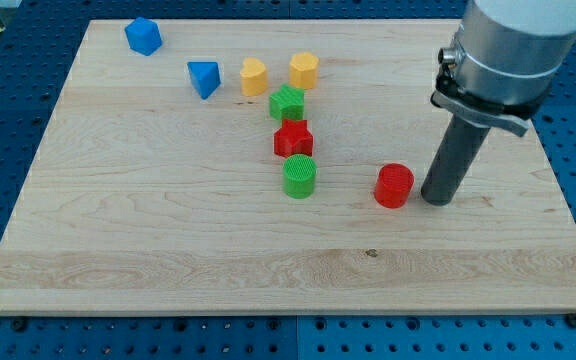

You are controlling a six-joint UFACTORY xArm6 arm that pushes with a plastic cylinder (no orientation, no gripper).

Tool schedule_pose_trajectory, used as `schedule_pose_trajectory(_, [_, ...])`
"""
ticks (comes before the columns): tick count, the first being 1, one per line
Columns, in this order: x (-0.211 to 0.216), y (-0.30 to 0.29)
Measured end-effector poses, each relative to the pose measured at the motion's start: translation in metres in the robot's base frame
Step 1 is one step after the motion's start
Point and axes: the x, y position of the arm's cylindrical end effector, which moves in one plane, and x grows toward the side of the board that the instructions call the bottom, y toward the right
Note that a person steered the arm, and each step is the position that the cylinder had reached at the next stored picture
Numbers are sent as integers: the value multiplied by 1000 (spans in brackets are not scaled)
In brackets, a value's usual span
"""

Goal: Move the red circle to the right side of the red star

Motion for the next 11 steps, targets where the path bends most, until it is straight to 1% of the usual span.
schedule_pose_trajectory(1, [33, 10])
schedule_pose_trajectory(2, [72, -7])
schedule_pose_trajectory(3, [59, -26])
schedule_pose_trajectory(5, [10, -28])
schedule_pose_trajectory(6, [4, -35])
schedule_pose_trajectory(7, [18, -35])
schedule_pose_trajectory(8, [20, -57])
schedule_pose_trajectory(9, [7, -76])
schedule_pose_trajectory(10, [-13, -76])
schedule_pose_trajectory(11, [-32, -63])
